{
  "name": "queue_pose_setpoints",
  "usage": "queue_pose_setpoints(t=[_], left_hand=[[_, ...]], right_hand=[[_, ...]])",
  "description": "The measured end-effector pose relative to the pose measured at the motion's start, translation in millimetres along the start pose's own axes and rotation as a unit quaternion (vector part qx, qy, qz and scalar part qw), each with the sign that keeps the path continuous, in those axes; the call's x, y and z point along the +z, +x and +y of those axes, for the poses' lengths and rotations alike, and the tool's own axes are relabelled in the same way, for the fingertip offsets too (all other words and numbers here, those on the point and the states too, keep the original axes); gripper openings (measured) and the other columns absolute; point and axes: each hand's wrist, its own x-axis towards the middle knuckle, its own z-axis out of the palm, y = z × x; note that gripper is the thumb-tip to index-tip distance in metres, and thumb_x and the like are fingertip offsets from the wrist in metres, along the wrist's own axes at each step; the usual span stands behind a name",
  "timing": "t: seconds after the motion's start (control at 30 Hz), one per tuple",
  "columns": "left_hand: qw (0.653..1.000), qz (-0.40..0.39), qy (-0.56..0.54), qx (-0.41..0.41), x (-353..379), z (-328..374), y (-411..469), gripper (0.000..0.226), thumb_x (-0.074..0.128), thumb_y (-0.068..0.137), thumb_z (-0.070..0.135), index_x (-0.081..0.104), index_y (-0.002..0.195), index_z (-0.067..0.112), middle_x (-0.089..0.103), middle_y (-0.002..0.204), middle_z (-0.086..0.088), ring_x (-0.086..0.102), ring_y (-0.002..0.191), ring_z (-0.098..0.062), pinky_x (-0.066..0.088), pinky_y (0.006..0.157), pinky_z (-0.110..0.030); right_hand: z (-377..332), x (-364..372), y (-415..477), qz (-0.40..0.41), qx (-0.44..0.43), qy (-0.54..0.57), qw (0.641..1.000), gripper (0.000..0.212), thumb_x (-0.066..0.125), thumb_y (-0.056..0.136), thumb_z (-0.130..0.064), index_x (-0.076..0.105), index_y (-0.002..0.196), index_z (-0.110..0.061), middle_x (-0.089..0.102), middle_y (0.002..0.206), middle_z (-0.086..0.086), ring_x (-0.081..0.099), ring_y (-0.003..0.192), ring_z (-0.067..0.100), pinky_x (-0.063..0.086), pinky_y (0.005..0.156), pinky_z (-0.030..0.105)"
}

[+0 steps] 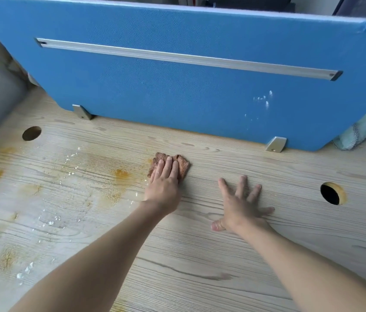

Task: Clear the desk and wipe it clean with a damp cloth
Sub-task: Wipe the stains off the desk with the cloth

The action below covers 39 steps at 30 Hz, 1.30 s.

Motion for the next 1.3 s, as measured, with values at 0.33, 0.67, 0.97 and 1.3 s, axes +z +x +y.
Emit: queue_pose_setpoints(t=[0.33, 0.67, 0.97, 1.3], left_hand=[[1.000, -0.023, 0.010, -0.006, -7, -20, -13, 0.072, 0.029, 0.099, 0.006, -0.008, 0.158, 0.022, -0.016, 0.165, 0.002, -0.015, 0.152, -0.018, -0.005, 0.124, -0.034], [1.000, -0.020, 0.010, 0.002, 2, -27, -27, 0.072, 0.028, 0.099, 0.006, -0.011, 0.158, 0.020, -0.019, 0.164, 0.001, -0.018, 0.151, -0.019, -0.004, 0.125, -0.036], [0.999, -0.034, 0.013, 0.018, 10, -22, -68, 0.075, 0.029, 0.096, 0.007, -0.014, 0.157, 0.019, -0.023, 0.162, 0.006, -0.021, 0.150, -0.016, -0.005, 0.124, -0.034], [0.999, -0.041, 0.007, 0.010, 18, -15, -103, 0.078, 0.028, 0.094, 0.005, -0.018, 0.156, 0.019, -0.029, 0.159, 0.005, -0.026, 0.148, -0.017, -0.004, 0.125, -0.037]], right_hand=[[-33, 28, -37, -0.042, -0.080, -0.069, 0.994, 0.131, 0.083, 0.072, -0.055, -0.020, 0.153, -0.044, -0.037, 0.159, 0.012, -0.024, 0.145, 0.051, 0.015, 0.103, 0.084], [-42, 30, -38, -0.044, -0.064, -0.091, 0.993, 0.134, 0.085, 0.072, -0.048, -0.023, 0.151, -0.047, -0.042, 0.155, 0.014, -0.026, 0.143, 0.054, 0.018, 0.101, 0.085], [-42, 32, -34, -0.040, -0.061, -0.091, 0.993, 0.134, 0.084, 0.073, -0.050, -0.027, 0.149, -0.048, -0.044, 0.154, 0.013, -0.027, 0.144, 0.052, 0.018, 0.101, 0.084], [-39, 31, -39, -0.026, -0.069, -0.084, 0.994, 0.131, 0.083, 0.075, -0.049, -0.023, 0.151, -0.045, -0.040, 0.157, 0.013, -0.026, 0.145, 0.050, 0.015, 0.104, 0.083]])
